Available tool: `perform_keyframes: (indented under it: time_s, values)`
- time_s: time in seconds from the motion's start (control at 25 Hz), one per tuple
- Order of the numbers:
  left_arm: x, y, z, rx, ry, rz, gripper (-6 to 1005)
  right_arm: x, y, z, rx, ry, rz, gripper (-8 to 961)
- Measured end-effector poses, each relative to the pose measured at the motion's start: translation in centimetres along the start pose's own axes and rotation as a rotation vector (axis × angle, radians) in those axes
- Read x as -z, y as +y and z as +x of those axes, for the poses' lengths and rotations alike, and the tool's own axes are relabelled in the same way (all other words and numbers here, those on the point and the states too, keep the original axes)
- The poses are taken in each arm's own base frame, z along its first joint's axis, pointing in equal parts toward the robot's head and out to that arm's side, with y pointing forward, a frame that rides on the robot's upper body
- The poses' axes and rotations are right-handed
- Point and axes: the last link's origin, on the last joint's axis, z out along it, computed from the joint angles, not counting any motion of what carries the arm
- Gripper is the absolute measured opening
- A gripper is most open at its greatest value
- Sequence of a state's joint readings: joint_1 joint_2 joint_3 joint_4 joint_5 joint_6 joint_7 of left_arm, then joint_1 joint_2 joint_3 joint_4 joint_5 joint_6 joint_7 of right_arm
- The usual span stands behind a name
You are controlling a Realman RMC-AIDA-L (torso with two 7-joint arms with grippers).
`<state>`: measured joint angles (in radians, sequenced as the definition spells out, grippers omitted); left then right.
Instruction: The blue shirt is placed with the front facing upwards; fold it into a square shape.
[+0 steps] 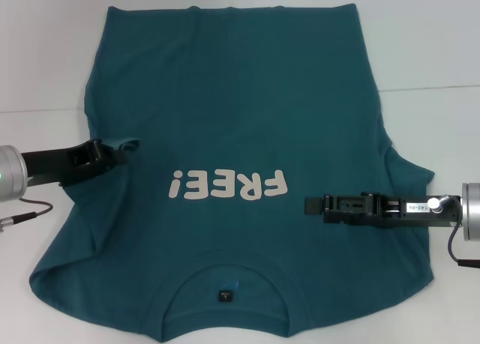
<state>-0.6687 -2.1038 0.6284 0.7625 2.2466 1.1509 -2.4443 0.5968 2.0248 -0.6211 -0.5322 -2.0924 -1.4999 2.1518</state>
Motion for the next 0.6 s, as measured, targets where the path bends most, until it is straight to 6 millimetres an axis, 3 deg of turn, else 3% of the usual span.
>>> perform_keyframes:
  time_s: [0.4,0.6]
  values:
    - [-0.4,0.6,-0.6,-0.063,-0.101,-0.021,48,0.0,-0.3,-0.2,0.002,-0.011,0.019,897]
    - [1.4,0.9,-0.2,-0.068,-0.087,-0.091,214,0.0,-0.4,-0.1,0.008,-0.013,0.023,897]
